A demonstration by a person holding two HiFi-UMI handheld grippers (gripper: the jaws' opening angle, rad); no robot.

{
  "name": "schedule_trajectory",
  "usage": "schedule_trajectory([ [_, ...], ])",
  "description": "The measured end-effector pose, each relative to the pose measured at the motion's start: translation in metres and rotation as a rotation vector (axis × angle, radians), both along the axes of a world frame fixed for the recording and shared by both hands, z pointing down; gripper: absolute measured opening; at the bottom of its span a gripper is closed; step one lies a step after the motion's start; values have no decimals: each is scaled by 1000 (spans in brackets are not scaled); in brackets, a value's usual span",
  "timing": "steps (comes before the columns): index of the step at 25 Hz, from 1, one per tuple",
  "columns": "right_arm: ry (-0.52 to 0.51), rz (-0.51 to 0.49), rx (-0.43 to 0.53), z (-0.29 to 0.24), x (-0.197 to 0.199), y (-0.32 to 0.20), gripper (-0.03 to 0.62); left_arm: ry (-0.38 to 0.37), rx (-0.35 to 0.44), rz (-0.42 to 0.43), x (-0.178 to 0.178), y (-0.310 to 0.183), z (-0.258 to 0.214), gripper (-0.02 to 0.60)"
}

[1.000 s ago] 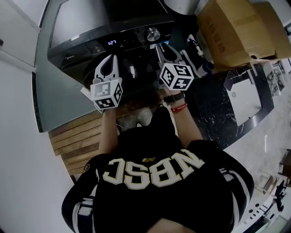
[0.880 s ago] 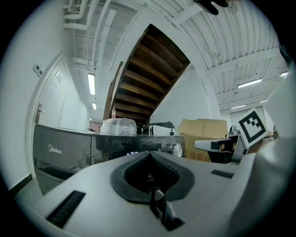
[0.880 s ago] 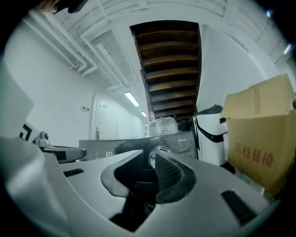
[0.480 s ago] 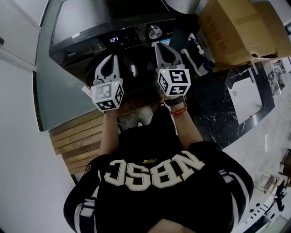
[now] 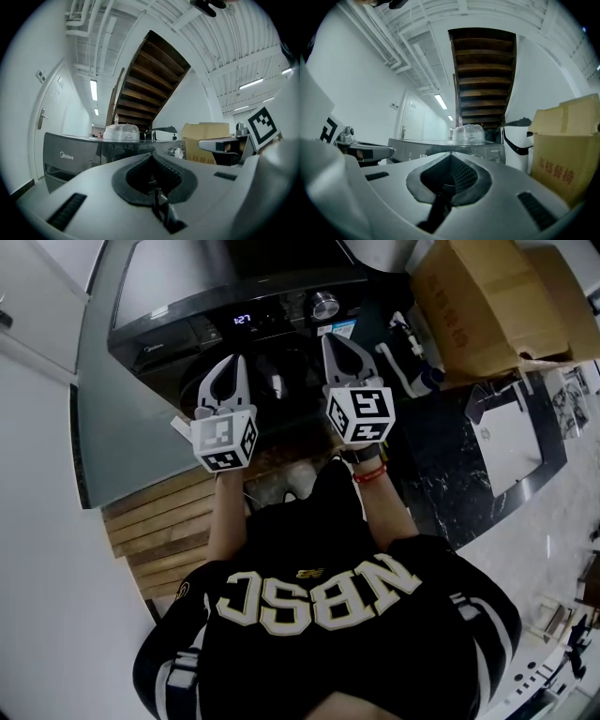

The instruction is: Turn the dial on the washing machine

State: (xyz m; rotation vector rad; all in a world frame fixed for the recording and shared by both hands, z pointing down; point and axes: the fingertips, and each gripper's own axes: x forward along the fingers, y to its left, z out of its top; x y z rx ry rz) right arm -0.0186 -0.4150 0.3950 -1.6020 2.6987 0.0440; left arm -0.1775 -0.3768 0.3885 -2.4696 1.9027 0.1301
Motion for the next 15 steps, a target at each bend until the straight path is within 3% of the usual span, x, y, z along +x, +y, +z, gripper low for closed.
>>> schedule_trajectory([
  [15,-18,-29,-34,10,-18,25,6,34,-7,-13,-12,21,3,14],
])
